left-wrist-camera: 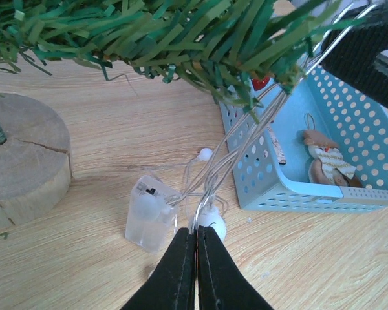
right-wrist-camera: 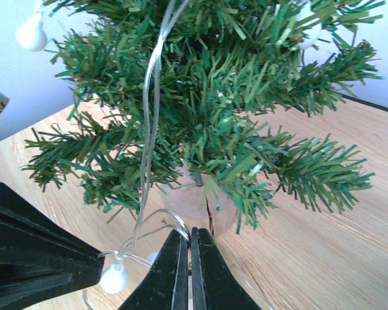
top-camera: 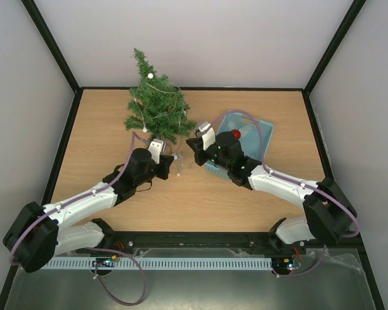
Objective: Decorate the small christmas tree
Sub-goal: Wrap the decoration item around the Christmas tree.
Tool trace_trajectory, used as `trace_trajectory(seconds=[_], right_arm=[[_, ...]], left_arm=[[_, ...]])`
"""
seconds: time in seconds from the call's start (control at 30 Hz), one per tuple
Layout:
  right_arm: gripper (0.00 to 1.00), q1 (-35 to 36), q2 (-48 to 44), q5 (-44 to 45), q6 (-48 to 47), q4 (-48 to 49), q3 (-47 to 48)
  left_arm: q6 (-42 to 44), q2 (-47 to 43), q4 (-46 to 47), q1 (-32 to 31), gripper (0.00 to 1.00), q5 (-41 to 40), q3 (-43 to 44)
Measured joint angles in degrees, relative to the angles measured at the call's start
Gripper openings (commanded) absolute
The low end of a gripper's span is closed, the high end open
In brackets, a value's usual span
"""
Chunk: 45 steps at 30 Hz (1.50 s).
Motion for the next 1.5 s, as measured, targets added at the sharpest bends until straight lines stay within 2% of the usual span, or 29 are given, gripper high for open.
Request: trace_trajectory(seconds=[0.23, 0.5, 0.9, 1.3, 1.5], right_arm=[[0.02, 0.00, -0.02, 3.82, 0.44, 0.02, 0.00], [0.02, 0.00, -0.04, -0.46, 0.13, 0.00, 0.00], [0.02, 0.00, 0.96, 2.25, -1.09, -4.04, 1.03], [0.02, 0.00, 1.66, -4.68, 0.00, -3.91, 1.88], [0.02, 0.00, 0.07, -5.25, 0.04, -3.54, 1.84]], left_arm=[[-0.09, -1.03, -0.94, 0.00, 0.02, -1.27, 0.00], [-0.24, -1.11, -1.57, 0.09, 0.02, -1.51, 0.00], [-1.64, -5.11, 0.24, 0.83, 0.02, 5.53, -0.02], [-2.08, -3.54, 0.42, 1.11, 0.02, 5.81, 0.17], [-2.08, -2.60, -0.55, 1.44, 0.02, 3.96, 0.37]])
